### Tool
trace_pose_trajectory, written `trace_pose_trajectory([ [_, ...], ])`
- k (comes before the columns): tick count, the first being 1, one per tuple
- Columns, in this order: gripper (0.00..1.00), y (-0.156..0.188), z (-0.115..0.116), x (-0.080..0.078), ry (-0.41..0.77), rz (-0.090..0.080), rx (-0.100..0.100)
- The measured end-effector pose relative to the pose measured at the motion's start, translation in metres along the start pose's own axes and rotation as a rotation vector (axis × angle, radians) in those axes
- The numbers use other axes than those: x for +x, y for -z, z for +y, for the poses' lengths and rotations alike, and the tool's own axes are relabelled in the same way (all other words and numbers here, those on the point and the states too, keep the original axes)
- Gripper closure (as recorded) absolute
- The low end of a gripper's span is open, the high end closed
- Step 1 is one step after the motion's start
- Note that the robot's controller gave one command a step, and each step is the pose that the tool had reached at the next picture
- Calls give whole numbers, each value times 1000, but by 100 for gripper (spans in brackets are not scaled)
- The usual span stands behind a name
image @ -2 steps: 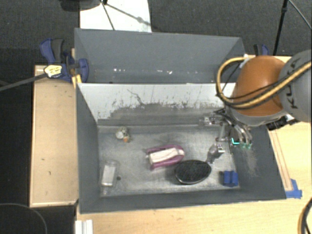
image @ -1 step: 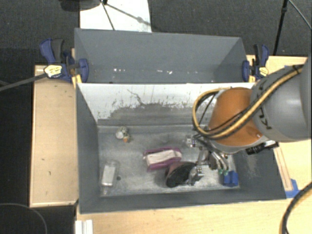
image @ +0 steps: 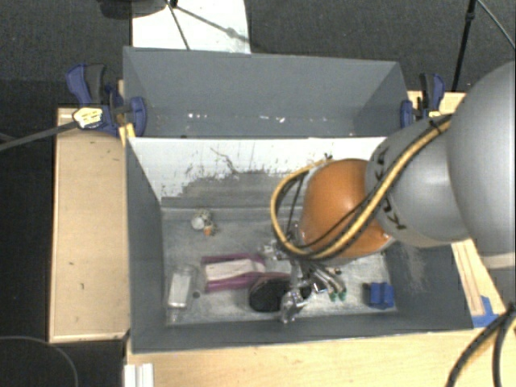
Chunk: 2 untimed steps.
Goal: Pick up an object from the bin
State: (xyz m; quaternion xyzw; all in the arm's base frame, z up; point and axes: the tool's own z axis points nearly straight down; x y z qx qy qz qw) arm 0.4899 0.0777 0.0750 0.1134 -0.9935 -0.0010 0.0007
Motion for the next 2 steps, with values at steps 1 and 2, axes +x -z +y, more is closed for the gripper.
trace_pose_trajectory([
  [1,100,0,-2,0,-2,0,2],
  [2,100,-1,-29,-25,80,-6,0],
])
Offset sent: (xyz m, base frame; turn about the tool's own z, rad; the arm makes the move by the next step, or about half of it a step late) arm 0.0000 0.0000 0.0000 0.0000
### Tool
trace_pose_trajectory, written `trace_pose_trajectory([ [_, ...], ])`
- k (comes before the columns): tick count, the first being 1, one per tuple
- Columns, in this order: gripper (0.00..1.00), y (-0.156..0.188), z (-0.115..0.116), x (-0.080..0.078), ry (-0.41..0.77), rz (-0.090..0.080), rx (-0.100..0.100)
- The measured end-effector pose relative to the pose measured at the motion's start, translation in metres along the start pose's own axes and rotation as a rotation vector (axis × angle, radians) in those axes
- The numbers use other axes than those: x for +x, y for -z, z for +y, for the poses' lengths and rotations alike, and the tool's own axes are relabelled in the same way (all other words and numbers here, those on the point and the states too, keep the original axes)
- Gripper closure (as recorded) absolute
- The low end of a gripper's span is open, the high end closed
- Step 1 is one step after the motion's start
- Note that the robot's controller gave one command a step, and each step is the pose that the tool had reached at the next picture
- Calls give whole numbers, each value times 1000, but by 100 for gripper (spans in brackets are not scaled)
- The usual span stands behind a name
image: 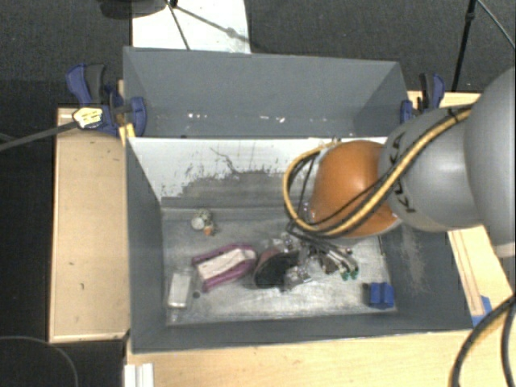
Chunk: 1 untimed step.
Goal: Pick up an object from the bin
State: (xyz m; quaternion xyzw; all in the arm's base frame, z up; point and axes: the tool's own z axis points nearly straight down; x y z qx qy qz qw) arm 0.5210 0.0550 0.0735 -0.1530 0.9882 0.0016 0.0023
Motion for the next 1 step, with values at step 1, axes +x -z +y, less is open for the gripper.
trace_pose_trajectory([
  [1,100,162,-5,8,158,-4,5],
])
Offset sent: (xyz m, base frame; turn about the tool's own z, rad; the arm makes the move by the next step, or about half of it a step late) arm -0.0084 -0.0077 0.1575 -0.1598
